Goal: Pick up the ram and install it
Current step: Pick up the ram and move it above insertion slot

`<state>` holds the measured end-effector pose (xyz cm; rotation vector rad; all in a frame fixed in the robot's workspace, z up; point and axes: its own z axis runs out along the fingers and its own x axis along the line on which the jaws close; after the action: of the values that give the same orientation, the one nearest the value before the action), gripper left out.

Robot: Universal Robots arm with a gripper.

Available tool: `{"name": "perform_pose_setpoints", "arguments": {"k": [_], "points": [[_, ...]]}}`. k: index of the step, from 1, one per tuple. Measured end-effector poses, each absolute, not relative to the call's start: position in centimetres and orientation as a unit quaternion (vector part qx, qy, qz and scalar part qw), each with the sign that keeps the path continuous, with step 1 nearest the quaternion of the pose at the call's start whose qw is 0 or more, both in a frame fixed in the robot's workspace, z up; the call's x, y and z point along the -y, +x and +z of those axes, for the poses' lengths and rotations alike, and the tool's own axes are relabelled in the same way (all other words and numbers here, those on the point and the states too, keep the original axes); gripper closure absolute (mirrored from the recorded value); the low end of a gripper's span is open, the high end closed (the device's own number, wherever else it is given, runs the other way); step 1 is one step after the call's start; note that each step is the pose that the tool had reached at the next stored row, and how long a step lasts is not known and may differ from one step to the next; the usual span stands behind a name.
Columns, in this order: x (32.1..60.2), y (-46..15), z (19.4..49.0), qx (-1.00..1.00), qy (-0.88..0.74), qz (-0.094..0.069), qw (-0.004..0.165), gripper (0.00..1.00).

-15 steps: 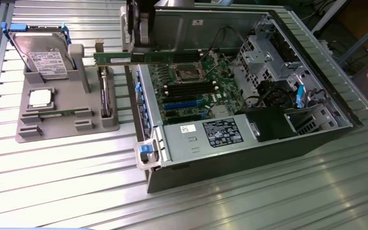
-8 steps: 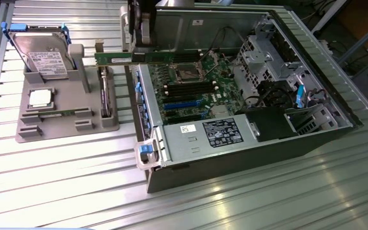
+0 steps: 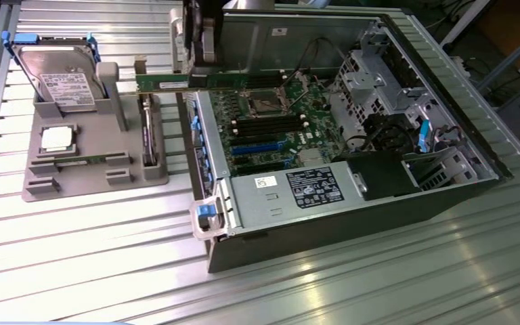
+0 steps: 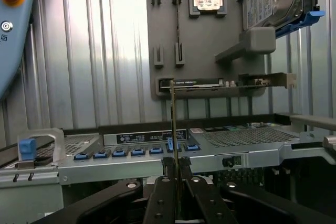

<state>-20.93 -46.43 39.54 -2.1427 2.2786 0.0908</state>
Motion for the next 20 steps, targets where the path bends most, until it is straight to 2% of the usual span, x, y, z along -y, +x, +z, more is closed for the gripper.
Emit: {"name": "perform_pose_setpoints", "arguments": {"k": [3,13,20], "points": [[46.4,-21.5,39.5,-0.728,-0.685,0.029,0.006,0.86],[46.4,-29.0,39.5,-0.728,-0.685,0.028,0.007,0.86],[46.4,-26.5,39.5,-0.728,-0.685,0.028,0.007,0.86]]}}
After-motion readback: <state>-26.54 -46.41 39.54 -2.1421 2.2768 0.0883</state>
